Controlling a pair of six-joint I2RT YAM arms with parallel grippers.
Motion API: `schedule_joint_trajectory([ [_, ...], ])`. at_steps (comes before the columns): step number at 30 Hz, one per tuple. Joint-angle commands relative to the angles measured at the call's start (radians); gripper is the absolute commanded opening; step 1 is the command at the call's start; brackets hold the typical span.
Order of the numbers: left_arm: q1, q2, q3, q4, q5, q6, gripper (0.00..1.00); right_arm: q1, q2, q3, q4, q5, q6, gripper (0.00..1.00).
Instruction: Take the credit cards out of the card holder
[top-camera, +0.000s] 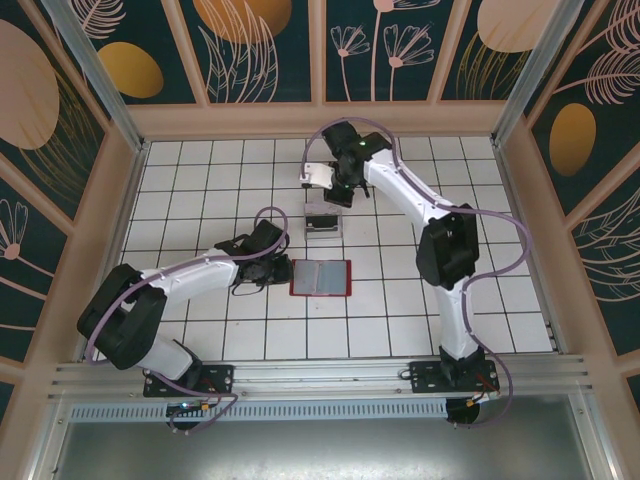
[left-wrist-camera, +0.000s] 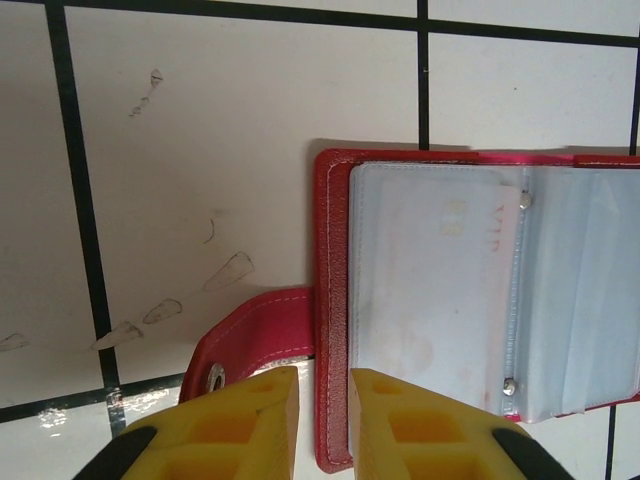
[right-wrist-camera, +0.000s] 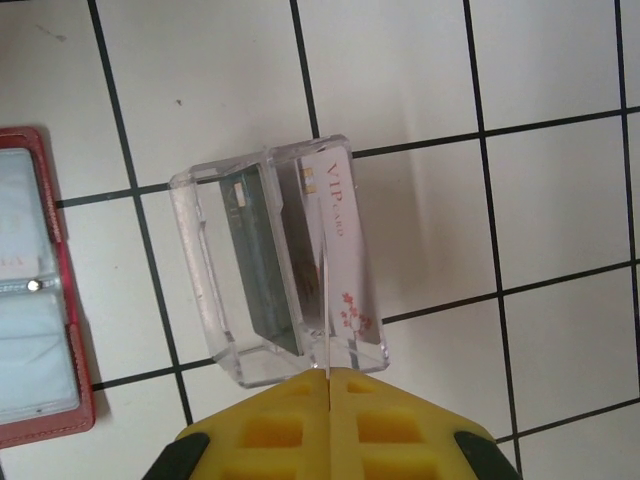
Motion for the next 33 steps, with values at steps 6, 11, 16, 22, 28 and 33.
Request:
schedule_joint_trajectory([
  [6,-0.004,-0.036,-0.014,-0.038,-0.020,-0.027,0.22,0.004,0.101,0.145,-0.130,-0.007,-0.083,0.00],
  [11,-0.004,-0.031,-0.006,-0.042,-0.023,-0.027,0.22,0.013,0.132,0.161,-0.121,-0.008,-0.094,0.00],
  [16,-0.004,-0.036,-0.010,-0.042,-0.026,-0.033,0.22,0.020,0.168,0.177,-0.117,-0.007,-0.100,0.00],
  [22,-0.004,-0.048,-0.022,-0.039,-0.027,-0.039,0.22,0.030,0.206,0.183,-0.111,-0.017,-0.107,0.00],
  [28,-0.004,-0.055,-0.031,-0.037,-0.029,-0.042,0.22,0.038,0.238,0.187,-0.110,-0.037,-0.106,0.00],
  [33,-0.004,-0.054,-0.032,-0.036,-0.027,-0.043,0.22,0.041,0.257,0.184,-0.103,-0.036,-0.103,0.06],
])
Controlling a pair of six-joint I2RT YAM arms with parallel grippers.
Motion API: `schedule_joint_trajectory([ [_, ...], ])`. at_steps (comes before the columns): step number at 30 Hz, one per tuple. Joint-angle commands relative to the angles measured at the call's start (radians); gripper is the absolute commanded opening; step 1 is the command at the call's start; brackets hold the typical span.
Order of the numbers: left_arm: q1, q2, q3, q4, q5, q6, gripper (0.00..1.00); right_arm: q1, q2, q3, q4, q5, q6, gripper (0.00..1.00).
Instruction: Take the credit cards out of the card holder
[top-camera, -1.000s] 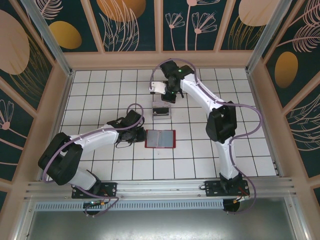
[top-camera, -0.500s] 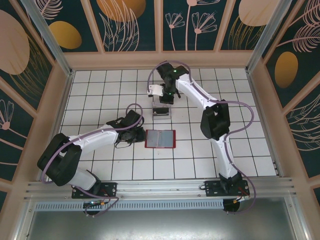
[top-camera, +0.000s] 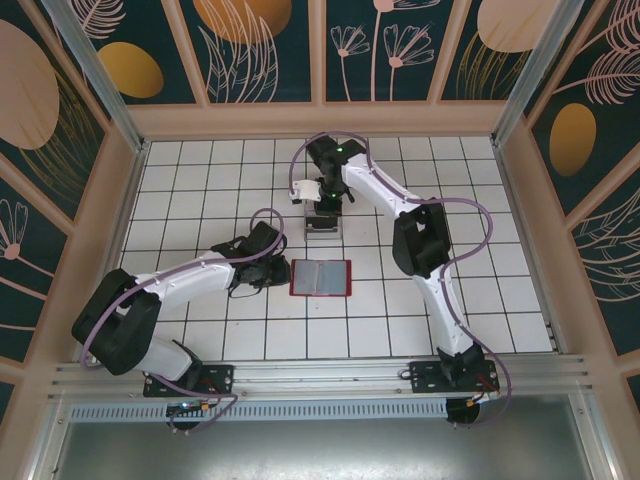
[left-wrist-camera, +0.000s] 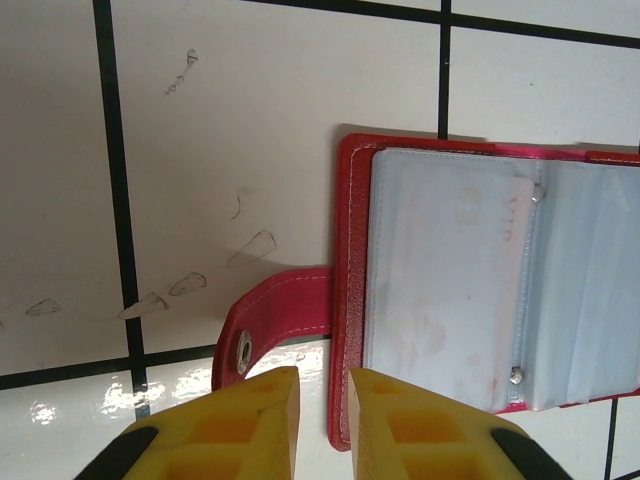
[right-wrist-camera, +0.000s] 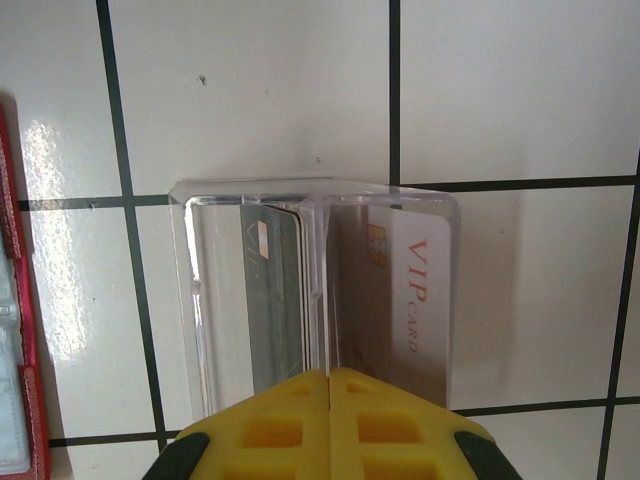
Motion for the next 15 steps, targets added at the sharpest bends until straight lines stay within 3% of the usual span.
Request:
schedule_joint_trajectory([
  [1,-0.004,-0.019,-0.013,-0.018,-0.017,-0.012,0.22,0.010,0.031,0.028,-0.015,-0.019,-0.011,0.09],
  [15,-0.004,-0.024,-0.015,-0.012,-0.019,-0.010,0.22,0.010,-0.023,0.014,0.108,0.076,0.010,0.18],
])
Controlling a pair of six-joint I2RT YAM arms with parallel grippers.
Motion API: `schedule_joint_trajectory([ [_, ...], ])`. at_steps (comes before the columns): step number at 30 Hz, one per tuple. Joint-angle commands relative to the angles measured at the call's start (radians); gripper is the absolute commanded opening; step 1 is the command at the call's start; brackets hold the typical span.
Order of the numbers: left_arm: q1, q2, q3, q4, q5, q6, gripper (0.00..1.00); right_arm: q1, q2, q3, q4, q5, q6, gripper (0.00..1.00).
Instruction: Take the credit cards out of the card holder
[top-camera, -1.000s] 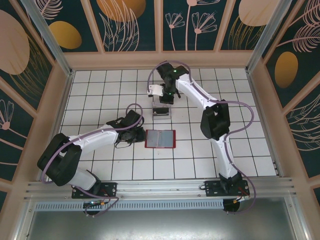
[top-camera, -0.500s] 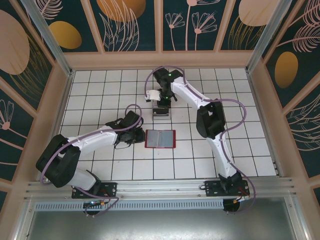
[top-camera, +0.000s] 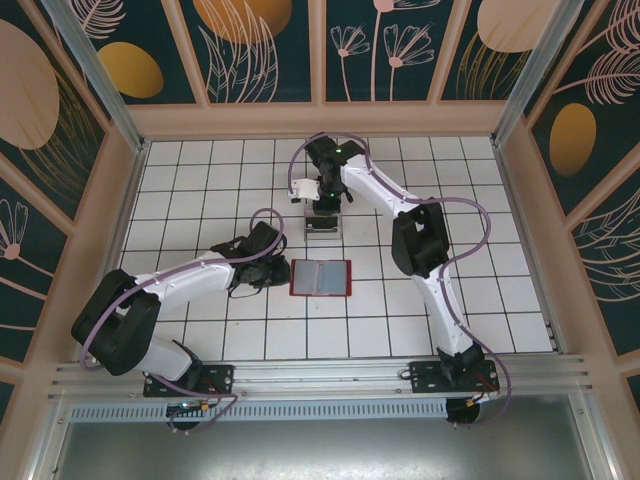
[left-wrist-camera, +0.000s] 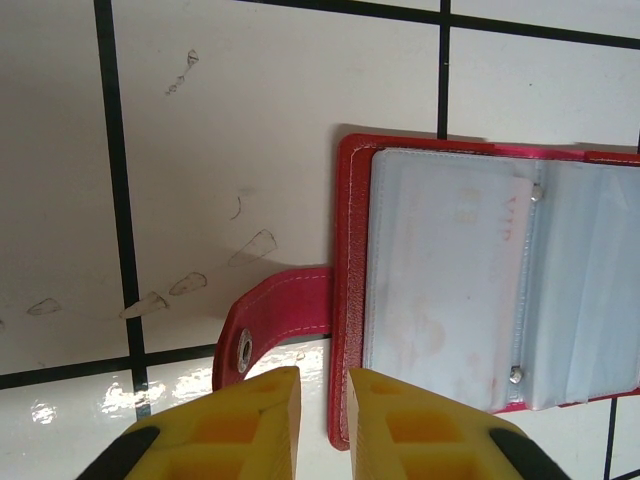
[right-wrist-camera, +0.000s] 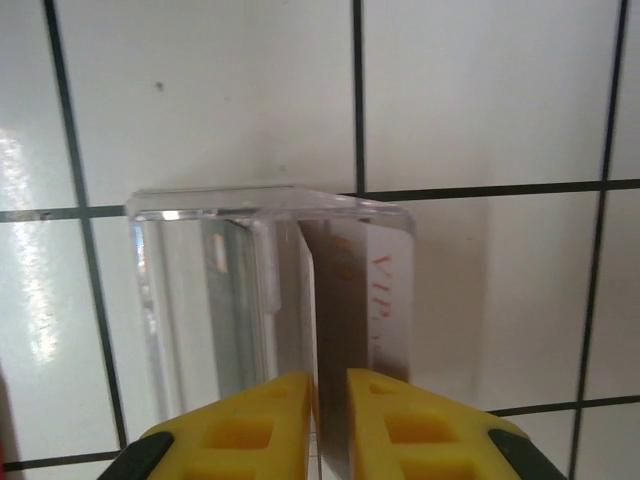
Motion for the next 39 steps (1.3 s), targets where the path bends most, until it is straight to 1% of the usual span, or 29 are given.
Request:
schedule_joint_trajectory([
  [1,-0.004,-0.021,-0.015,-0.011,-0.019,-0.009,0.21,0.008,-0.036,0.014,0.060,0.047,0.008,0.19],
  [6,-0.004,-0.021,-0.016,-0.010,-0.019,-0.007,0.21,0.010,-0.064,0.005,0.104,0.061,0.019,0.21],
  [10,-0.004,-0.023,-0.016,-0.005,-0.017,-0.007,0.21,0.015,-0.093,-0.007,0.122,0.047,0.041,0.21],
  [14,-0.004,-0.020,-0.019,0.002,-0.021,-0.003,0.21,0.018,-0.137,-0.055,0.168,0.040,0.092,0.22],
  [20,-0.003,-0.003,-0.011,0.010,-0.023,0.008,0.21,0.020,-0.202,-0.144,0.184,-0.016,0.177,0.21],
  [23,-0.004,0.000,-0.005,0.012,-0.021,0.012,0.21,0.020,-0.244,-0.224,0.246,0.001,0.235,0.21],
  [28,-0.003,0.016,0.000,0.015,-0.028,0.024,0.21,0.017,-0.275,-0.263,0.304,-0.010,0.395,0.20],
  [31,-0.002,0.029,0.008,0.022,-0.032,0.030,0.21,0.016,-0.295,-0.293,0.334,-0.042,0.539,0.18],
  [34,0.000,0.040,0.017,0.028,-0.032,0.036,0.21,0.014,-0.339,-0.381,0.398,-0.091,0.705,0.16],
  [39,0.008,0.072,0.037,0.036,-0.023,0.056,0.20,0.024,-0.456,-0.603,0.567,-0.166,1.012,0.14],
])
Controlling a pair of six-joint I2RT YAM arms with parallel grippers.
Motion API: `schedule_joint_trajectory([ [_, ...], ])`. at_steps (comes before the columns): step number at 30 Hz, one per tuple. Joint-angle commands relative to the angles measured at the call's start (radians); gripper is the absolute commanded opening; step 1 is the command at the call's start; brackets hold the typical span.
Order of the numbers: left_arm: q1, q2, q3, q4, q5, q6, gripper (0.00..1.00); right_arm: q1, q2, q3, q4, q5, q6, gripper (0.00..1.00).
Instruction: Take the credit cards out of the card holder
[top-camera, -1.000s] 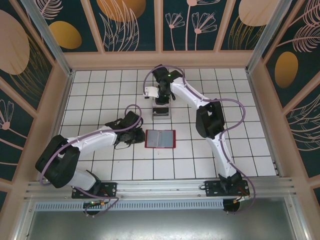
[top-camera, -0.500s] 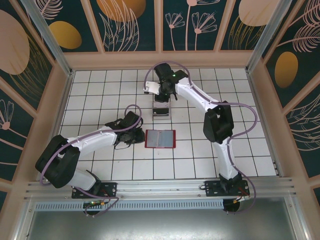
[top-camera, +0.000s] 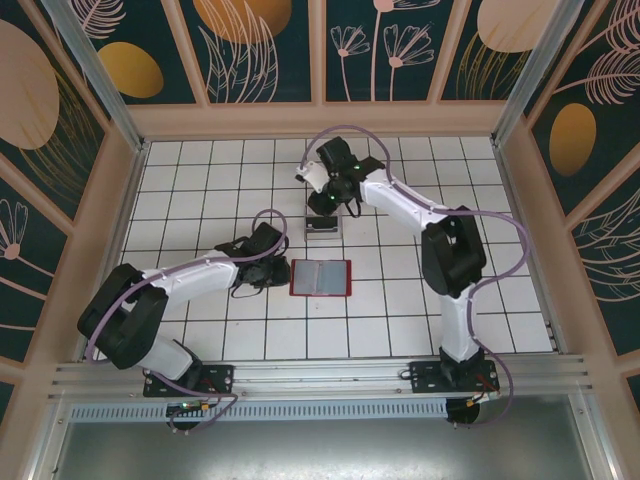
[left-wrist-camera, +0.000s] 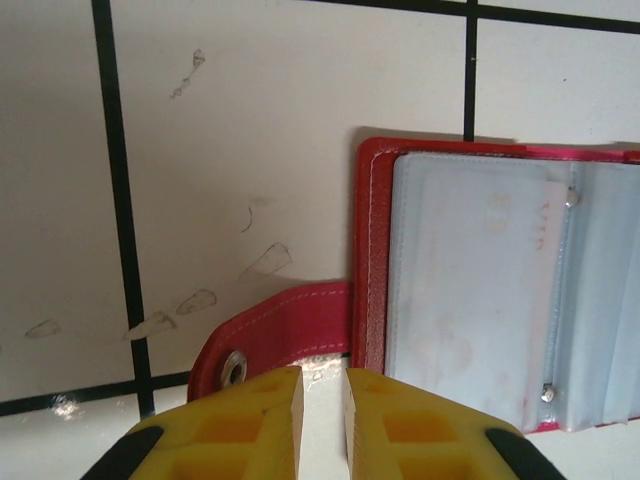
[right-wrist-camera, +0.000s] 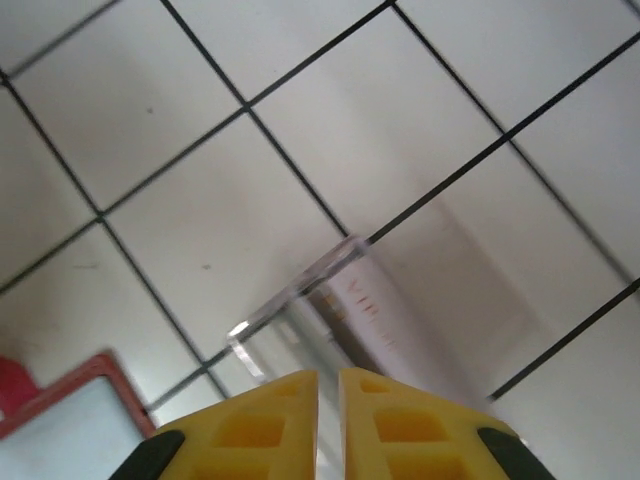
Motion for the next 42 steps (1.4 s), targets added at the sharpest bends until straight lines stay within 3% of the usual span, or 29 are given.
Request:
schedule_joint_trajectory([
  [1,0.009,0.030,0.037,0.012,-0.008,0.035,0.20,0.012,-0.118,-0.129,0.155,-0.082,0.309,0.14],
  [7,0.023,0.053,0.054,0.019,-0.005,0.054,0.20,0.031,-0.231,-0.331,0.261,-0.096,0.608,0.03],
  [15,0.081,0.058,0.080,0.011,0.015,0.096,0.19,0.124,-0.284,-0.430,0.223,-0.033,0.817,0.01],
  [22,0.165,0.025,0.061,-0.001,0.023,0.141,0.20,0.191,-0.275,-0.490,0.260,-0.002,0.962,0.09],
  [29,0.223,-0.018,0.035,-0.024,0.007,0.173,0.19,0.260,-0.167,-0.442,0.236,0.023,1.059,0.16],
  [42,0.235,-0.021,0.031,-0.024,0.010,0.183,0.20,0.299,-0.050,-0.375,0.204,0.016,1.087,0.23],
])
